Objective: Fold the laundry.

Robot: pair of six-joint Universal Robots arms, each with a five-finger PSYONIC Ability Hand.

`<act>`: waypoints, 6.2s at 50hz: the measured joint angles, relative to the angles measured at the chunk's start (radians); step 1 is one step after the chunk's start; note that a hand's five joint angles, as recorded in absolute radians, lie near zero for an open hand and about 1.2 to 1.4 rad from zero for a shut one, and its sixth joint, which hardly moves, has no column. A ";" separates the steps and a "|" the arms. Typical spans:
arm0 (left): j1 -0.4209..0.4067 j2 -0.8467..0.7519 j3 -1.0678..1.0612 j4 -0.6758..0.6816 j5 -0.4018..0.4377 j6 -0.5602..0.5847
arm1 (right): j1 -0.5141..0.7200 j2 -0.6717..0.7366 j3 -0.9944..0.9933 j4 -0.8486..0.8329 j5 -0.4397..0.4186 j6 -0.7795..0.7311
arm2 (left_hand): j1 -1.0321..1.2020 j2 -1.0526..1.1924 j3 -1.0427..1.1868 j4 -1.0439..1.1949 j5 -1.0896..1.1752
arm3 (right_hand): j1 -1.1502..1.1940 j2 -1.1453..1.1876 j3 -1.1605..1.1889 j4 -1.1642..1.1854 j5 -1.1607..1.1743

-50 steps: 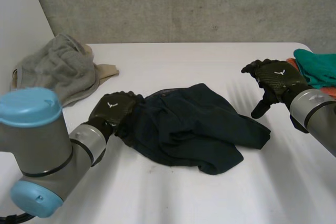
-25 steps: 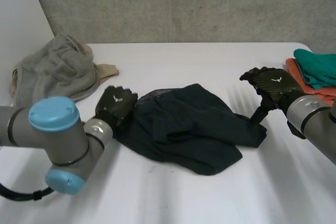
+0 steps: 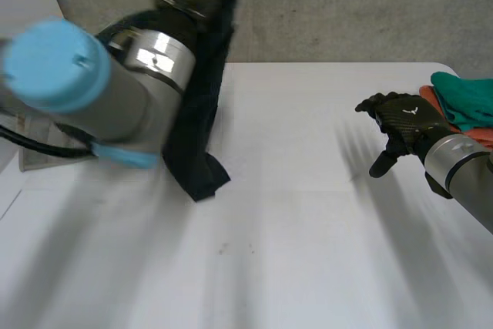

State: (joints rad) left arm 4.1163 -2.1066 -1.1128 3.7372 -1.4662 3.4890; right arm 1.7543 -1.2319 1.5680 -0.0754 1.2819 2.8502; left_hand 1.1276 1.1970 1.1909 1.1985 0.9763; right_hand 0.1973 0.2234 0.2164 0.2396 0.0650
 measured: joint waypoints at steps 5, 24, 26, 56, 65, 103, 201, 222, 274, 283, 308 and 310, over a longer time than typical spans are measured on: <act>-0.115 -0.057 -0.051 -0.009 0.042 -0.019 | -0.002 0.000 -0.005 -0.001 0.001 0.000 | 0.000 0.000 0.000 0.000 0.000 | 0.000 0.000 0.000 0.000 0.000; -0.236 0.031 -0.336 -0.087 0.022 -0.024 | -0.052 0.004 -0.058 0.013 0.004 -0.001 | -0.875 -0.955 -0.941 -0.958 -0.917 | 0.000 0.000 0.000 0.000 0.000; -0.230 0.044 -0.344 -0.092 0.016 -0.024 | -0.051 0.004 -0.058 0.016 0.004 -0.001 | -0.875 -0.955 -0.941 -0.958 -0.917 | 0.000 0.000 0.000 0.000 0.000; 0.245 0.403 -0.925 -0.364 -0.116 -0.073 | 0.243 0.005 0.208 -0.048 -0.019 -0.118 | -0.642 -0.715 -0.709 -0.717 -0.671 | 0.039 0.054 0.062 0.038 0.038; 0.241 0.330 -0.934 -0.355 -0.063 -0.105 | 0.283 0.140 0.086 -0.052 -0.020 -0.169 | -0.828 -0.903 -0.896 -0.908 -0.869 | 0.448 0.532 0.400 0.505 0.482; 0.152 0.173 -0.824 -0.078 -0.081 -0.099 | 0.296 -0.115 0.062 -0.028 -0.009 0.193 | -0.176 -0.285 -0.282 -0.286 -0.249 | 0.791 0.951 0.400 0.945 0.911; 0.160 0.249 -0.386 -0.421 -0.118 -0.027 | 0.316 0.093 -0.260 0.032 0.237 -0.251 | -0.812 -0.892 -0.889 -0.892 -0.841 | 0.008 0.003 0.011 0.002 0.010; 0.155 0.437 -0.926 -0.515 -0.110 -0.310 | 0.236 0.101 0.144 -0.075 0.019 -0.193 | -0.640 -0.701 -0.694 -0.698 -0.651 | 0.336 0.395 0.402 0.376 0.353; 0.143 0.342 -0.832 -0.290 -0.174 -0.227 | 0.174 0.113 0.139 -0.043 0.010 -0.192 | -0.005 -0.025 -0.043 -0.025 0.007 | 0.669 0.824 0.827 0.796 0.771; 0.135 0.355 -0.819 -0.352 -0.168 -0.210 | 0.167 0.114 0.131 -0.115 0.014 -0.206 | -0.005 -0.025 -0.043 -0.025 0.007 | 0.747 0.944 0.968 0.949 0.901; 0.054 0.512 -0.802 -0.865 -0.037 0.092 | -0.013 -0.244 0.204 0.629 -0.084 -0.745 | -0.006 -0.075 -0.067 -0.075 -0.020 | 0.747 0.945 0.968 0.949 0.908; 0.054 0.496 -0.791 -0.843 -0.038 0.092 | -0.010 -0.237 0.200 0.604 -0.090 -0.730 | -0.006 -0.075 -0.067 -0.075 -0.020 | 0.750 0.945 0.968 0.949 0.916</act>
State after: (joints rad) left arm 4.1699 -1.6108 -1.9034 2.8941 -1.5040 3.5811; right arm 1.7441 -1.4690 1.7677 0.5287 1.1915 2.1206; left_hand 1.1218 1.1223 1.1238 1.1231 0.9565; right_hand 0.9473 1.1687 1.1845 1.1890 0.9806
